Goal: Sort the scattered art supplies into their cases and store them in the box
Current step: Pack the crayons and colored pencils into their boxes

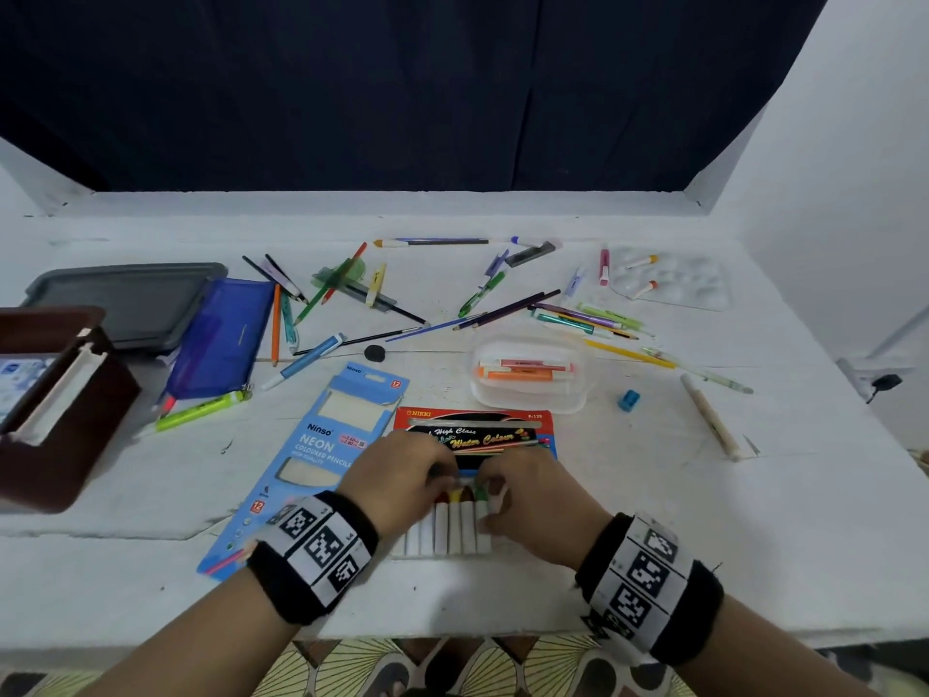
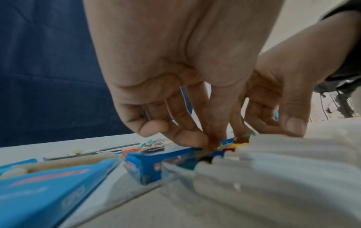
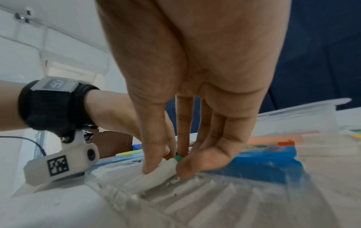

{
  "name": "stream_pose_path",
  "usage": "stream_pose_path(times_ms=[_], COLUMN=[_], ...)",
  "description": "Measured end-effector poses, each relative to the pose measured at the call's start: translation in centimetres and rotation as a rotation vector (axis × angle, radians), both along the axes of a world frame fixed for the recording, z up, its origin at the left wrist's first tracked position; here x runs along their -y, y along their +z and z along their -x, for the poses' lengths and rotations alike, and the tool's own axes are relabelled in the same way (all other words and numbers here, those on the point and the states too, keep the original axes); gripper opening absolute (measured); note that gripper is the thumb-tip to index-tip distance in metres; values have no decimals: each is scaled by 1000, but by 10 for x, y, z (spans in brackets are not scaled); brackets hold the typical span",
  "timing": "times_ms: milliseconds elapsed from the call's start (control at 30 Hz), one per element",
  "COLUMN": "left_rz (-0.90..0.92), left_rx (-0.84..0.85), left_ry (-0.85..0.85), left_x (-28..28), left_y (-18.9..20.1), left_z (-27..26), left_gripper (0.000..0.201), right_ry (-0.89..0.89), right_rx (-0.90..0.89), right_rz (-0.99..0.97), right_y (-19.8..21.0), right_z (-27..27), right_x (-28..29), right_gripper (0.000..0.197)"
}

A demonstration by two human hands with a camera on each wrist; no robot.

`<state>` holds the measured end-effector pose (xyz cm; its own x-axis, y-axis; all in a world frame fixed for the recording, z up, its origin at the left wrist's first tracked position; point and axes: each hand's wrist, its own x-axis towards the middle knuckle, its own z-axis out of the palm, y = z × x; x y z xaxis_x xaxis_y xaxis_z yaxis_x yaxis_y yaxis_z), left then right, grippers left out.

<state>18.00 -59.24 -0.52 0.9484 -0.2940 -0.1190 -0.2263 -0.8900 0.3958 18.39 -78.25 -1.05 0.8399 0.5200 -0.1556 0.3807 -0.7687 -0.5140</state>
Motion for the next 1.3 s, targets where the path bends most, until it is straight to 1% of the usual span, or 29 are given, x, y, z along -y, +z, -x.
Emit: stream_pose_path(times_ms=[133, 267, 533, 633, 767, 833, 933, 1067, 1133, 1200, 1300], left_rz=[-109, -151, -283, -266, -158, -85, 55, 300, 414, 499, 567], left_rx=[16, 26, 56, 45, 2, 28, 101, 205, 225, 209, 164], left_ry=[-25, -31, -143, -141, -112, -108, -95, -102, -100, -97, -89], left_x=[5, 6, 9, 6, -1, -8, -19, -28, -28, -26, -20], left_y=[1, 2, 1, -2, -1, 3, 15, 39, 53, 63, 69], left_z=[-4, -6, -9, -10, -11, -10, -11, -20, -27, -35, -50], left_gripper=[21, 22, 23, 21, 19, 16, 8, 6, 5, 4, 5], right_ry=[63, 122, 154, 160, 158, 129, -7, -219, -303, -378, -480], right_rx=[25, 19, 29, 43, 83, 130, 220, 313, 332, 362, 377], right_rz=[7, 53, 129, 122, 84, 29, -152, -353, -410, -452, -454], right_y=[4, 7, 8, 7, 12, 17, 24, 39, 46, 50, 54], right_z=[1, 2, -1, -1, -2, -4, -7, -14, -18, -21, -25], right_x=[-6, -10, -13, -13, -8, -4, 4, 18, 25, 32, 46], right_gripper=[36, 40, 36, 34, 33, 25, 9, 8, 8, 8, 8])
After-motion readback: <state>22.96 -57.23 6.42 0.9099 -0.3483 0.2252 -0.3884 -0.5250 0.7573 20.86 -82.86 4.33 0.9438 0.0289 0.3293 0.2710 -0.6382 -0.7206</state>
